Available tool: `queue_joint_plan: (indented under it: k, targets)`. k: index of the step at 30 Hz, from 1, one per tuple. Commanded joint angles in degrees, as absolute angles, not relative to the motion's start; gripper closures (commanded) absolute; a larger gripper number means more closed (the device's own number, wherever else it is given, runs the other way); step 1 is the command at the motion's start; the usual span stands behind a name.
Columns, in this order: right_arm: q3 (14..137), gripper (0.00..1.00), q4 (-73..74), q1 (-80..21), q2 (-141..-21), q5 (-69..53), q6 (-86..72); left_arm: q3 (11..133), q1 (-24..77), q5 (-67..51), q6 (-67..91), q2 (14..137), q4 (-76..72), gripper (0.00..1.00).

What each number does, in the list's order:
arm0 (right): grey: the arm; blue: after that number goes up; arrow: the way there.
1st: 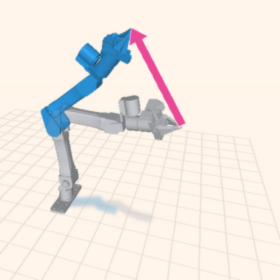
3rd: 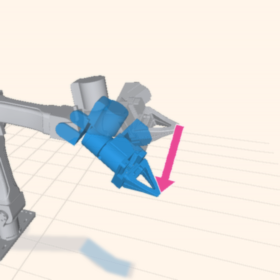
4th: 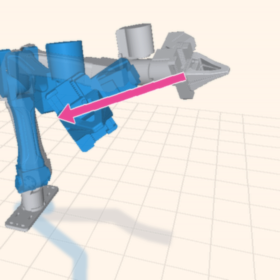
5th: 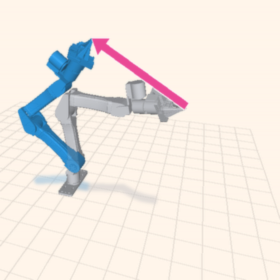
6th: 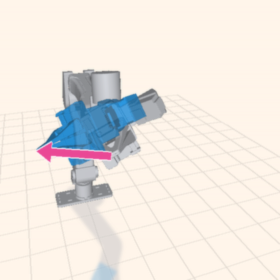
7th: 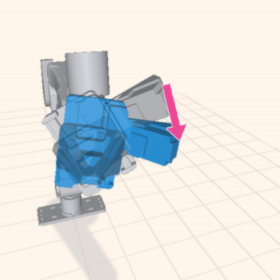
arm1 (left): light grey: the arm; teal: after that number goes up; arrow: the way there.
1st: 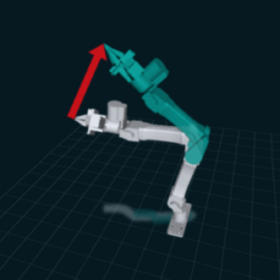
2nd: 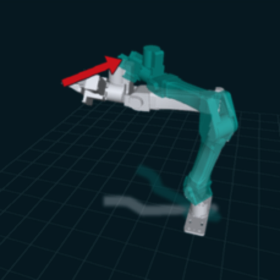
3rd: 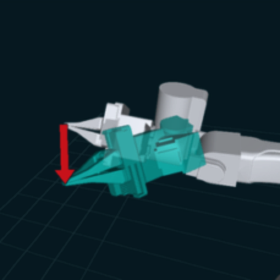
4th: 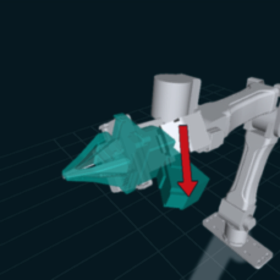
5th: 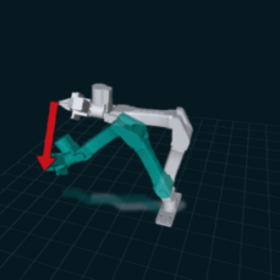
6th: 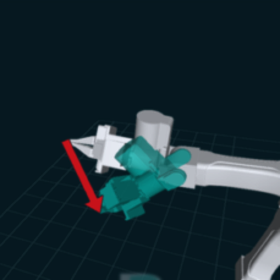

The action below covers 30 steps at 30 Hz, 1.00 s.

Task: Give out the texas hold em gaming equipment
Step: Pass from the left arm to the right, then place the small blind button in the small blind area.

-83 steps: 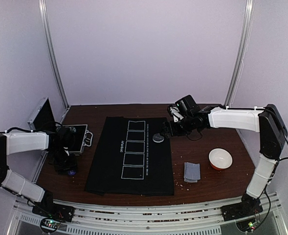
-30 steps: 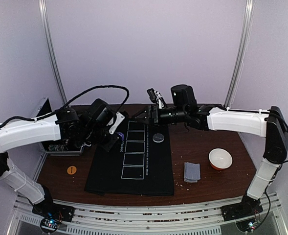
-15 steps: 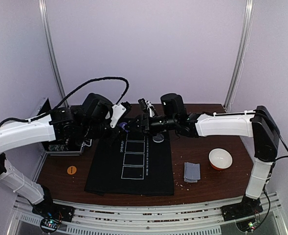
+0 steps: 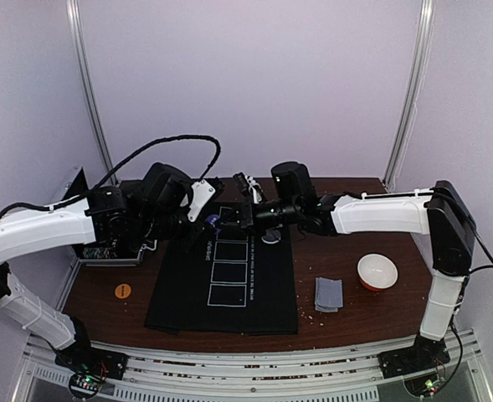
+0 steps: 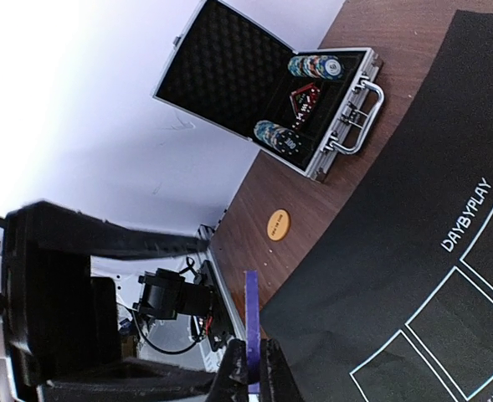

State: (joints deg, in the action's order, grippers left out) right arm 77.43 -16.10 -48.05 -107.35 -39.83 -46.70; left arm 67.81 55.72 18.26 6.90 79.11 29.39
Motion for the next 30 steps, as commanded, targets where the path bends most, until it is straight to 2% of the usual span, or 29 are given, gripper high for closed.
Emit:
queue_joint_plan:
  k: [1, 3, 5, 7, 16, 30]
  targets:
    - [77.19, 1.00, -6.11, -46.71, -103.76, -36.34, -40.42, 65.73, 56.07, 20.12, 9.31, 76.19, 28.23, 0.28]
    - [75.54, 1.00, -1.98, -46.18, -102.18, -34.80, -37.97, 64.46, 55.76, 21.82, 12.27, 74.84, 29.02, 0.14]
    - [74.07, 1.00, 2.90, -46.28, -101.24, -33.28, -34.55, 63.00, 54.52, 21.91, 15.90, 73.93, 30.57, 0.05]
    - [71.96, 1.00, 6.40, -47.01, -101.16, -33.84, -33.12, 61.69, 52.45, 20.96, 19.73, 73.58, 32.78, 0.02]
    - [66.25, 1.00, 12.16, -56.04, -105.62, -38.86, -30.07, 56.04, 38.18, 15.98, 32.79, 75.24, 42.00, 0.02]
    - [60.04, 1.00, 10.50, -56.56, -107.89, -37.69, -31.92, 52.40, 36.76, 15.82, 34.54, 74.68, 42.01, 0.02]
